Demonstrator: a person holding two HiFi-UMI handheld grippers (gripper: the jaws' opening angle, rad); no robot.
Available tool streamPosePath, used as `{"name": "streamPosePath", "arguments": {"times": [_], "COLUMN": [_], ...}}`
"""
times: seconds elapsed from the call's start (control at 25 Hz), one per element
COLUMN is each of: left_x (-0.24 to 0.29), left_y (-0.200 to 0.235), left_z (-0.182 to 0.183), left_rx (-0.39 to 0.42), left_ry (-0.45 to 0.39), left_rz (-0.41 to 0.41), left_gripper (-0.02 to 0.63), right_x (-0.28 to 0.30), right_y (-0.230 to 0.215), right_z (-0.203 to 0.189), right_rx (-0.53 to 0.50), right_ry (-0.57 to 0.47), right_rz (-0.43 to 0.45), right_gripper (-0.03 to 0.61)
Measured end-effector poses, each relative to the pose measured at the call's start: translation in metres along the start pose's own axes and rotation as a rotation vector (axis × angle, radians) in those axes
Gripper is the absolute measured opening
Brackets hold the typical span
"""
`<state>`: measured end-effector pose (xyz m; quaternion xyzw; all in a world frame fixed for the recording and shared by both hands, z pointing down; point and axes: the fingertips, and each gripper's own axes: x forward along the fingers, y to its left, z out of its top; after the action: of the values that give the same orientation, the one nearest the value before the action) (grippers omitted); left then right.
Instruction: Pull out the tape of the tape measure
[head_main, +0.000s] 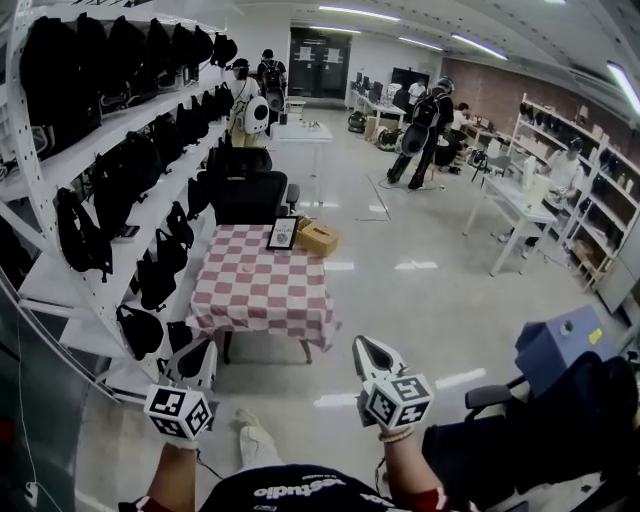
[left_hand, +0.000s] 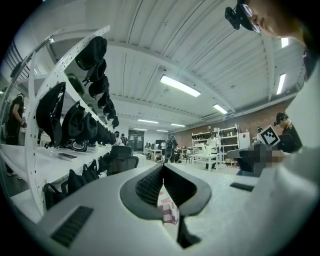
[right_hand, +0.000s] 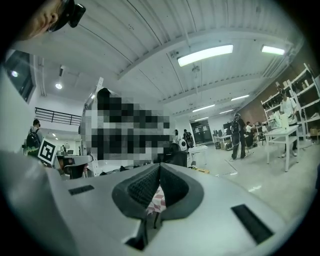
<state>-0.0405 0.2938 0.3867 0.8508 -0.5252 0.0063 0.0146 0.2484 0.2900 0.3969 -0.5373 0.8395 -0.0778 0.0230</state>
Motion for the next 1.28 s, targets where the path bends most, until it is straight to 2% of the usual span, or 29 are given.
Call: {"name": "streamPosePath", "arguments": {"times": [0.8,1.28], "left_x": [0.022,0.076], "left_y": [0.016,0.051], "left_z": [-0.005,-0.005], "left_rx": [-0.003,-0.034], "left_ry": [0.032,0.026], "left_rz": [0.013,0.012], "left_gripper": [0.006,0.006], "right_x": [0.029,0.086], "right_y": [-0.010,-0.023], "right_z": [-0.001,0.013], "right_rx": [0.023,-0.006], "right_ry": [0.033,0.061], "right_rz": [0.020,0.023], "right_gripper": [-0.002,-0.002]}}
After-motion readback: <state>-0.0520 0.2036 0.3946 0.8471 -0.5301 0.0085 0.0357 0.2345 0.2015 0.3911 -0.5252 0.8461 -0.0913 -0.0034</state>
